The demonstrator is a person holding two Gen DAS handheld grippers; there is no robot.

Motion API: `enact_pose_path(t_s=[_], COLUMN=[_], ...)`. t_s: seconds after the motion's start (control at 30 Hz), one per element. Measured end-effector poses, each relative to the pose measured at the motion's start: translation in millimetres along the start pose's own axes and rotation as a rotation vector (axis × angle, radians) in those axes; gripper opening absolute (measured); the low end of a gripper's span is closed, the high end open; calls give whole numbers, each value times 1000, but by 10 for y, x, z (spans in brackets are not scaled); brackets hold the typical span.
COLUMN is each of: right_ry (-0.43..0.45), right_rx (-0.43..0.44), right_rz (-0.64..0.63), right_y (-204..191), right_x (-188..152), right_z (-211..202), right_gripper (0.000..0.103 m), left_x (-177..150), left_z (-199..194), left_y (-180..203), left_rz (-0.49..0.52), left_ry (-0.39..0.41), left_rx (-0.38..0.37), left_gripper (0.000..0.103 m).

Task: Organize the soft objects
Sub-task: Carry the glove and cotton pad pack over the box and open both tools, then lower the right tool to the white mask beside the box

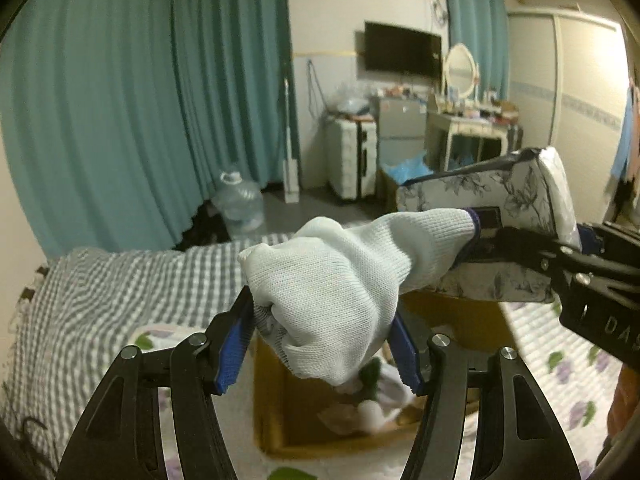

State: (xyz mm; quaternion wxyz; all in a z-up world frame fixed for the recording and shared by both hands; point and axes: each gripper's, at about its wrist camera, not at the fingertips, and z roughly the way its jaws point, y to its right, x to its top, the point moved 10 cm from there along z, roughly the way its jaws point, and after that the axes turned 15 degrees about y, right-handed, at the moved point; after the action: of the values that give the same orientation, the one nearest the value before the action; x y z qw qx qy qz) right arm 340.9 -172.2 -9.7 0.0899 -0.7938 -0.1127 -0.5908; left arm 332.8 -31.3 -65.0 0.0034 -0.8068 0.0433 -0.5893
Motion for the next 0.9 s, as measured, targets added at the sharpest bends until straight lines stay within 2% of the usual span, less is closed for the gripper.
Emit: enact_pose_path(t_s=[0.17,0.2,0.27,0.3,0.33,0.43,0.5,0.63,0.7,0.77,0.9], right_ry=[-64,-67,-74,-83,-84,-39,-17,53,85,108,132], right_rx=[18,22,36,50,62,50,54,45,36,47,15], right_rz=[30,29,36,40,42,18,23,13,-12,-37,-115], right_y=[41,43,50,49,37,53,68,114,131,110,82], right_x=[-335,-362,-439,-467,-486,-423,-325,-2,173,352,512], right_z=[426,478,540,553,558,441,304,-168,-434,-735,-1225], right_gripper=[43,45,54,70,79,82,84,89,89,90,92], left_x=[-193,-230,-245,-242,-211,-96,7,341,511,625,675], left_z=[155,174,197,181,161,-19,-171,-642,-923,-1109,-1434], left_y=[5,11,23,12,12,50,45,40,20,-32,-106], left_rz=[63,57,33,30,33,31,28,49,50,38,-11], left_ry=[-7,-22,-36,-27,-17,13,29,115,160,187,202], left_rx=[19,9,-3,8,25,32,37,46,45,53,51], left_gripper=[64,70,77,83,85,86,86,86,94,95,95])
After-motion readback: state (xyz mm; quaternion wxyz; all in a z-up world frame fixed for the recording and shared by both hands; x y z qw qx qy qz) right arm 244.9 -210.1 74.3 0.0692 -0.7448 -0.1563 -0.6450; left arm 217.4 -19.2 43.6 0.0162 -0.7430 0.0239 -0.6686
